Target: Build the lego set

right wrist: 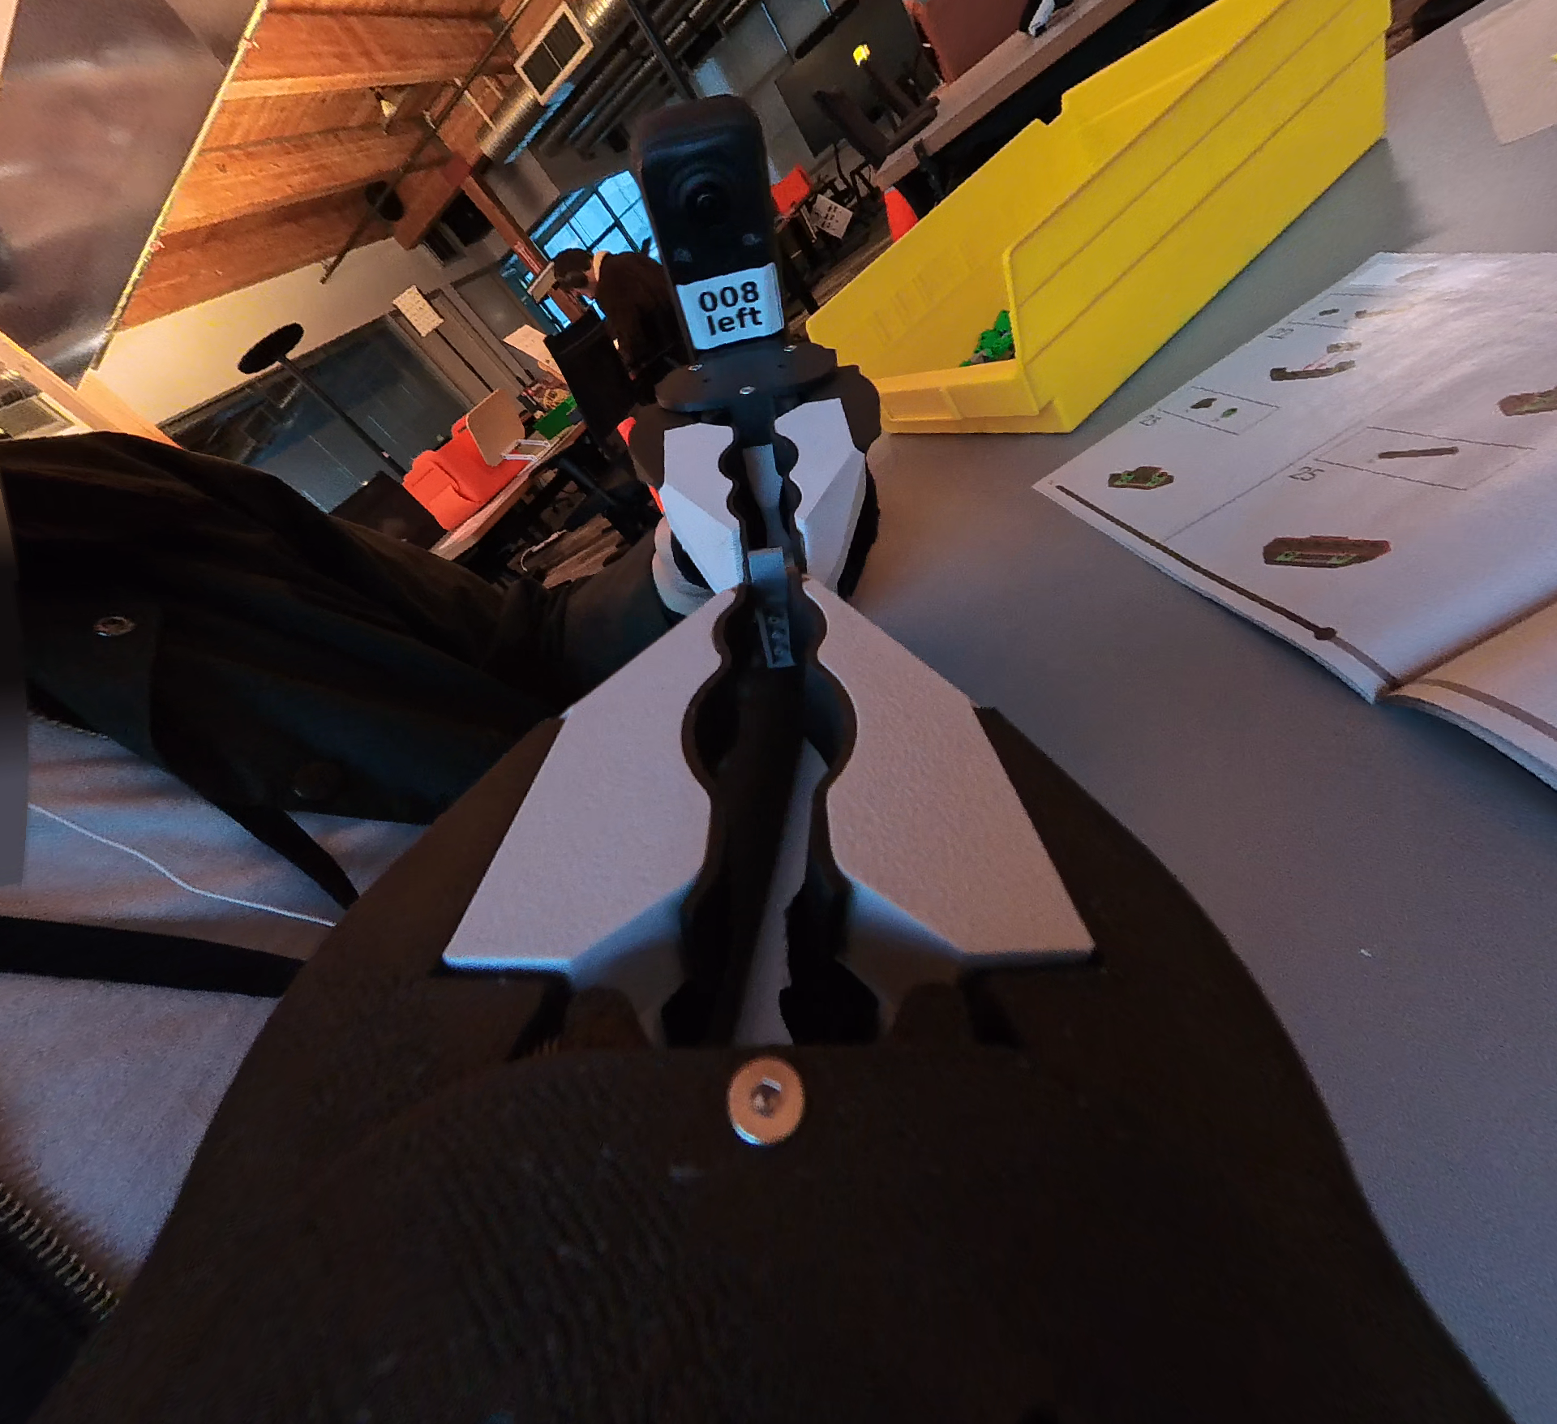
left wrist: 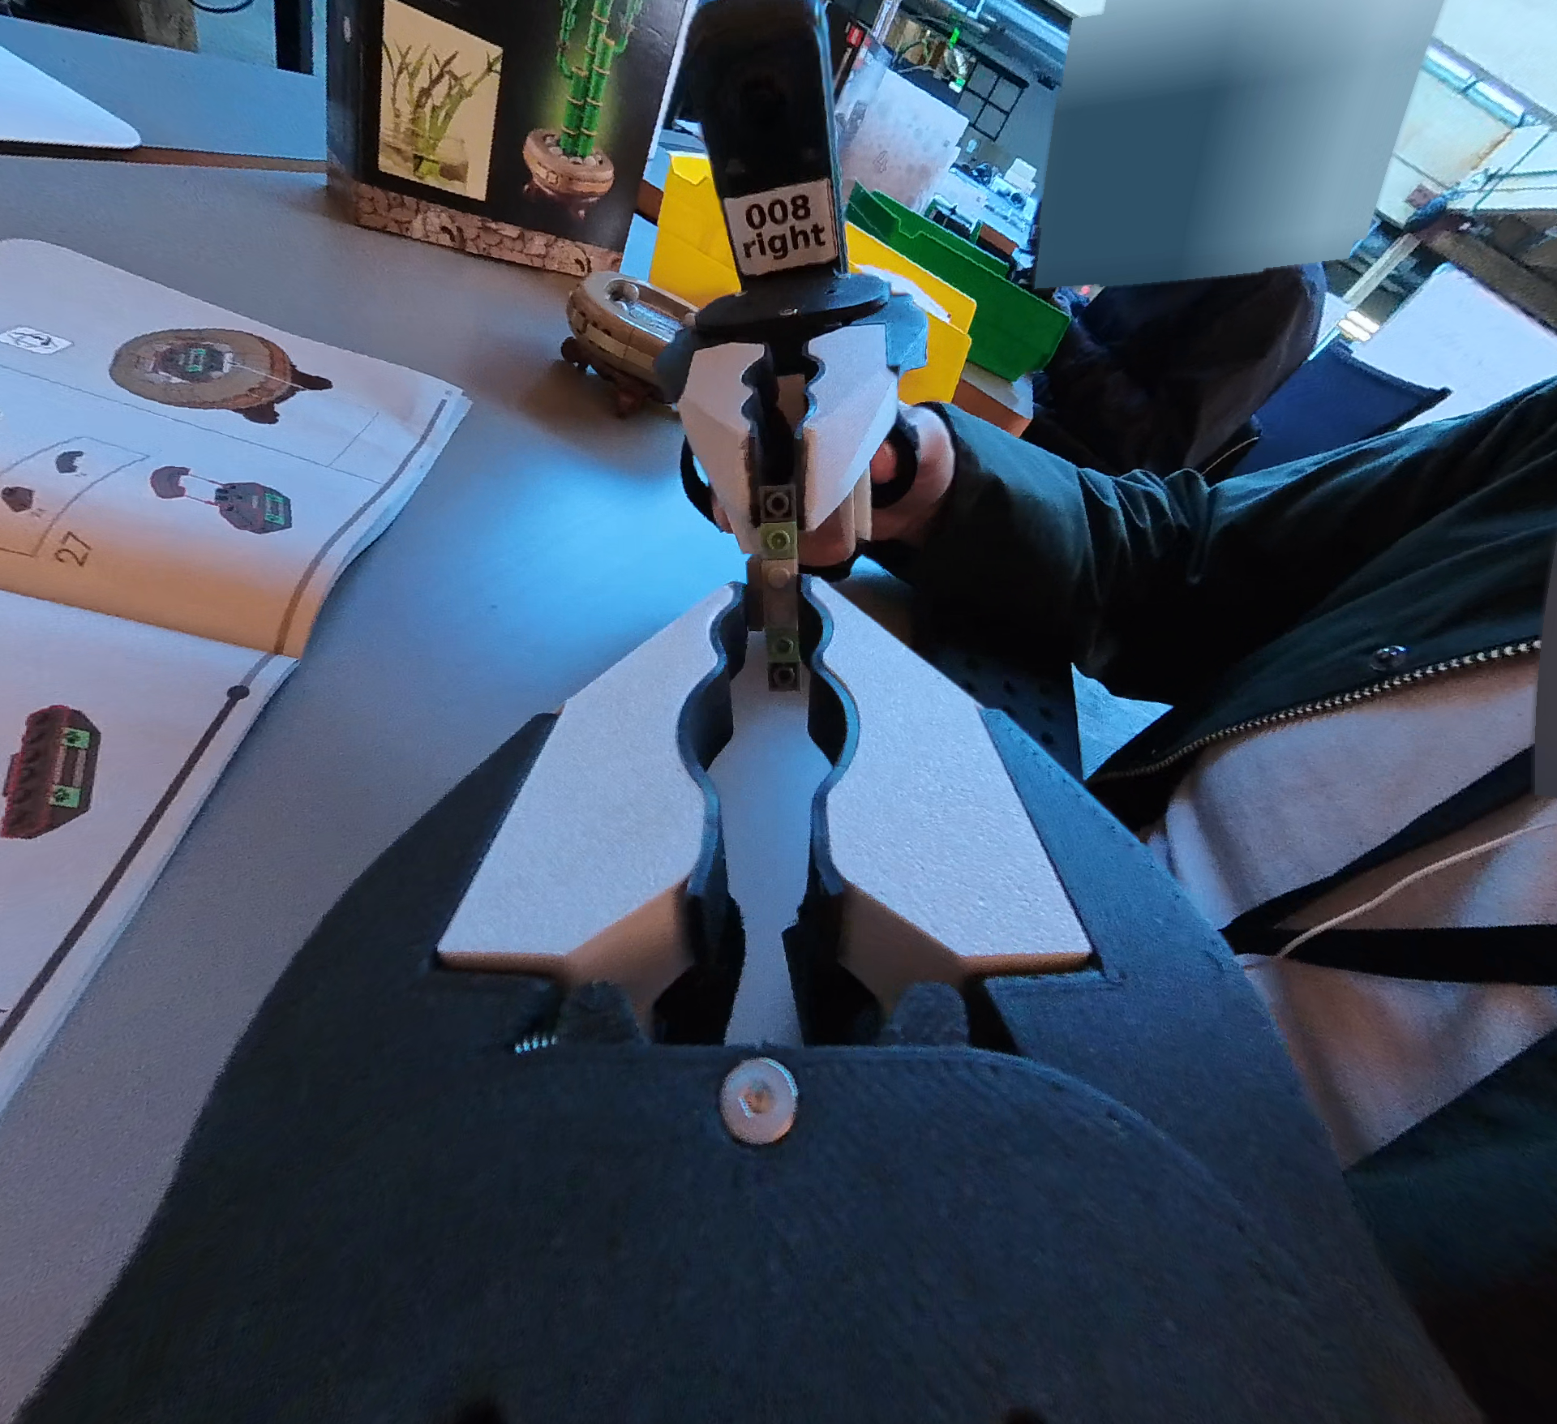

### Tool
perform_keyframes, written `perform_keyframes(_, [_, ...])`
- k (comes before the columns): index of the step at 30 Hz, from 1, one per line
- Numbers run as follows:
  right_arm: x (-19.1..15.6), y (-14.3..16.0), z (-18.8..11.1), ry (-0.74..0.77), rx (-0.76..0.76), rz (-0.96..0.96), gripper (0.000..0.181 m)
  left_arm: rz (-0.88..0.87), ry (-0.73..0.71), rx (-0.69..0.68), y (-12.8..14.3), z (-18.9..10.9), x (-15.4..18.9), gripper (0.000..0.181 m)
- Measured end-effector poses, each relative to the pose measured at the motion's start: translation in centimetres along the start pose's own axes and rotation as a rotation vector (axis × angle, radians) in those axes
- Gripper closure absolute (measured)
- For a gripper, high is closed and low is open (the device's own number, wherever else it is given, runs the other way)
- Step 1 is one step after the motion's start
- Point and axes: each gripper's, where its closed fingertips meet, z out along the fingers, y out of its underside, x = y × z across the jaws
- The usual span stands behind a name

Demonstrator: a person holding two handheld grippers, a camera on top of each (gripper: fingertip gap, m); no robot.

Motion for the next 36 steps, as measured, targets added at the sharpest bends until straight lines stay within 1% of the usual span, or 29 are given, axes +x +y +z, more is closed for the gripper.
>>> perform_keyframes(2, [-0.1,-0.3,0.1,-0.001,0.022,-0.005,0.173,-0.019,0.009,0.016,-0.3,-0.2,0.0,0.172])
perform_keyframes(4, [-0.2,-0.3,0.3,-0.001,0.026,0.003,0.163,-0.023,-0.001,0.022,-0.3,-0.2,-0.2,0.172])
perform_keyframes(6, [0.0,-0.1,0.6,0.016,0.017,0.006,0.161,-0.021,-0.006,0.021,-0.3,-0.2,-0.2,0.172])
perform_keyframes(10, [0.5,0.4,0.7,0.045,-0.010,0.003,0.170,-0.026,-0.009,0.048,-0.8,-0.3,-0.3,0.172])
perform_keyframes(14, [0.4,0.7,0.9,0.040,-0.026,-0.001,0.170,-0.052,0.012,0.072,-1.1,-0.5,-0.3,0.172])
perform_keyframes(17, [0.6,0.0,0.5,0.059,0.011,-0.025,0.169,-0.037,-0.009,0.069,-1.0,-0.5,-0.4,0.172])
perform_keyframes(20, [0.2,-1.0,0.0,0.051,0.064,-0.060,0.170,-0.057,0.003,0.073,-1.1,-0.6,-0.5,0.172])
perform_keyframes(22, [0.0,-1.0,0.1,0.053,0.059,-0.078,0.174,-0.071,0.017,0.063,-0.9,-0.4,-0.4,0.172])
perform_keyframes(26, [0.2,-0.9,0.1,0.050,0.056,-0.050,0.173,-0.089,0.026,0.045,-0.5,-0.2,-0.4,0.172])
perform_keyframes(30, [0.6,-0.6,0.2,0.068,0.044,-0.044,0.163,-0.093,0.031,0.036,-0.4,0.0,-0.3,0.172])
perform_keyframes(33, [0.5,-0.4,0.4,0.063,0.032,-0.044,0.167,-0.093,0.033,0.024,-0.2,0.1,-0.3,0.172])
perform_keyframes(34, [0.4,-0.3,0.4,0.060,0.023,-0.042,0.174,-0.092,0.035,0.018,-0.1,0.2,-0.2,0.172])
perform_keyframes(35, [0.3,-0.2,0.4,0.054,0.017,-0.036,0.175,-0.095,0.044,0.016,0.0,0.2,-0.1,0.172])
perform_keyframes(36, [0.3,-0.2,0.4,0.054,0.010,-0.033,0.175,-0.103,0.060,0.017,0.0,0.2,0.0,0.168])
